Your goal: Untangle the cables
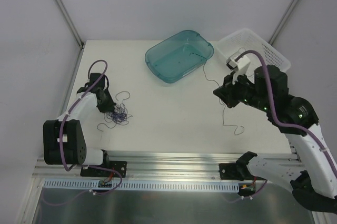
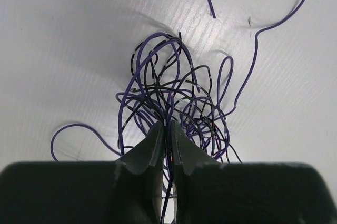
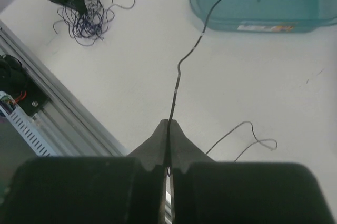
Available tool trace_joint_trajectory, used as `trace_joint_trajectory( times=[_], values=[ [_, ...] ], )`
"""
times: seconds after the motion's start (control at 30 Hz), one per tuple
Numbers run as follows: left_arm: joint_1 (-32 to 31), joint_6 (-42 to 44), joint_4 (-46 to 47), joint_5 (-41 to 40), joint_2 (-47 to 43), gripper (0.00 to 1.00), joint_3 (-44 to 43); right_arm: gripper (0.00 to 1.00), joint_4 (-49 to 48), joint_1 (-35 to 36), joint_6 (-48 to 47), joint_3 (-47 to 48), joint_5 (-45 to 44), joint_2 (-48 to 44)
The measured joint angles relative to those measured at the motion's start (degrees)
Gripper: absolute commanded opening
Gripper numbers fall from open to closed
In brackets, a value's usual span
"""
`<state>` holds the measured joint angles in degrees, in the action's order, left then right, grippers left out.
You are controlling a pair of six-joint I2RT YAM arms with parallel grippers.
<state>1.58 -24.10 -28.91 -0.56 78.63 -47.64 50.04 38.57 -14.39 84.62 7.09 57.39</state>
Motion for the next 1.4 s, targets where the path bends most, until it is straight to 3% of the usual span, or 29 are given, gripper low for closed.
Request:
trace_joint_trajectory(
  times=[0.17, 0.33, 0.5, 0.6, 0.7, 0.73, 0.8, 0.83, 0.93, 1.07, 1.4],
  values=[
    [0.0, 0.15, -0.11, 0.35, 0.22, 0.08, 0.0, 0.01, -1.55, -1.33, 0.59, -1.16, -0.59, -3.13],
    [-0.28, 1.01, -0.04, 2.1, -0.22, 0.14, 0.0, 0.01, -7.28, -3.17, 4.39, -15.26, -1.44, -0.2],
    [-3.06, 2.03, 0.9, 5.49, -1.9, 0.27, 0.0, 0.01, -12.09, -4.55, 9.57, -27.17, -6.34, 4.63],
    [-5.07, 2.97, 1.42, 8.11, -2.64, 0.42, 0.0, 0.11, -13.14, -5.38, 12.55, -30.01, -10.29, 5.92],
    [-5.75, 3.72, 1.62, 10.38, -3.91, 0.6, 0.0, 0.26, -13.38, -6.16, 15.89, -31.23, -14.58, 8.07],
    [-5.75, 4.22, 1.62, 11.02, -4.68, 0.64, 0.0, 0.47, -13.38, -6.34, 17.29, -31.67, -15.93, 8.79],
    [-5.73, 4.57, 1.62, 12.09, -6.69, 0.77, 0.0, 0.68, -12.98, -6.62, 20.2, -32.72, -18.08, 9.46],
    [-5.73, 4.96, 1.66, 12.57, -7.89, 0.81, 0.0, 0.84, -12.5, -6.71, 21.46, -33.22, -19.08, 9.49],
    [-5.73, 5.55, 1.73, 13.64, -11.61, 0.9, 0.0, 0.99, -10.75, -6.84, 25.16, -33.59, -22.36, 9.46],
    [-5.73, 5.7, 2.97, 13.79, -14.71, 0.94, 0.94, 1.0, -9.09, -8.37, 30.4, -33.73, -26.62, 9.42],
    [-5.73, 5.66, 3.19, 14.21, -15.08, 0.95, 2.58, 0.93, -11.3, -20.65, 46.18, -37.79, -31.15, 11.32]
  ],
)
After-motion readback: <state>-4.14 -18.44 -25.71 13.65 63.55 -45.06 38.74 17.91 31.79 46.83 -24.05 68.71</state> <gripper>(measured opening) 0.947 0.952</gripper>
